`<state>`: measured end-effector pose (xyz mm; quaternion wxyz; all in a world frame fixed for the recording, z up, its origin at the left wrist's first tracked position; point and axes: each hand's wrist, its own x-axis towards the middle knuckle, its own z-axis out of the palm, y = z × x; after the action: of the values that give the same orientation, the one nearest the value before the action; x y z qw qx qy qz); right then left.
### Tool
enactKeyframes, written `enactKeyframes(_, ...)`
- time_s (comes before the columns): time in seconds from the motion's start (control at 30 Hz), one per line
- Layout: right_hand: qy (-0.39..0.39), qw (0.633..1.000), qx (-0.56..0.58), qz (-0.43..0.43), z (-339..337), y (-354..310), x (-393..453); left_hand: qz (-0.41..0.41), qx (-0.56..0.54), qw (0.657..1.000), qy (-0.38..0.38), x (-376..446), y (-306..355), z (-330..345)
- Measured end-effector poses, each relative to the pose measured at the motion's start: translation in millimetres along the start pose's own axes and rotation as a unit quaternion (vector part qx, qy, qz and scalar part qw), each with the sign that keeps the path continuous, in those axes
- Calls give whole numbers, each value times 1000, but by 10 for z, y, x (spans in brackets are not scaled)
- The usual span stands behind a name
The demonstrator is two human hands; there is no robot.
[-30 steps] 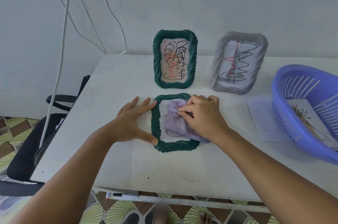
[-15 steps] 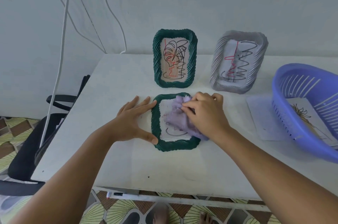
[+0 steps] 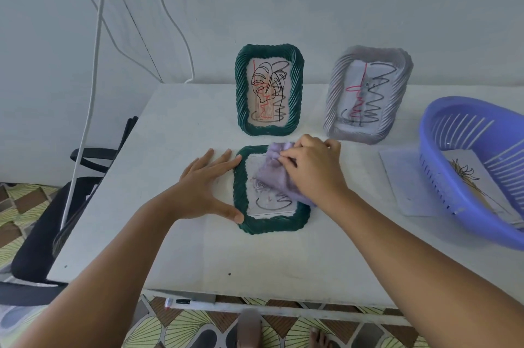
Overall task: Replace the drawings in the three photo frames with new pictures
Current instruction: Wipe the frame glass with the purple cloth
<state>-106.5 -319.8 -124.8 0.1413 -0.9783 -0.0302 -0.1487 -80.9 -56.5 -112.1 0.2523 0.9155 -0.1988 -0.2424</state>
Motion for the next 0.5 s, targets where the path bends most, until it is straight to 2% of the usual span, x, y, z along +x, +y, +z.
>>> enactKeyframes(0.1, -17, 999, 42, 8, 45, -184, 17, 1, 0, 1000, 2, -4, 9, -8)
enactKeyframes(0.2, -47, 994, 89, -52, 23, -104, -175, 5, -3, 1000, 5, -8, -3, -5)
enactKeyframes(0.27, -36, 993, 89, -64, -31, 34, -221, 7, -6, 1000, 5, -6, -10, -3)
enactKeyframes(0.4, -5, 1000, 20, -14, 10, 47, -24, 2, -3, 1000, 3, -7, 13, -3)
enactKeyframes(0.5, -8, 998, 56, 9, 66, -104, 20, 5, -2, 1000, 6, -3, 15, -1)
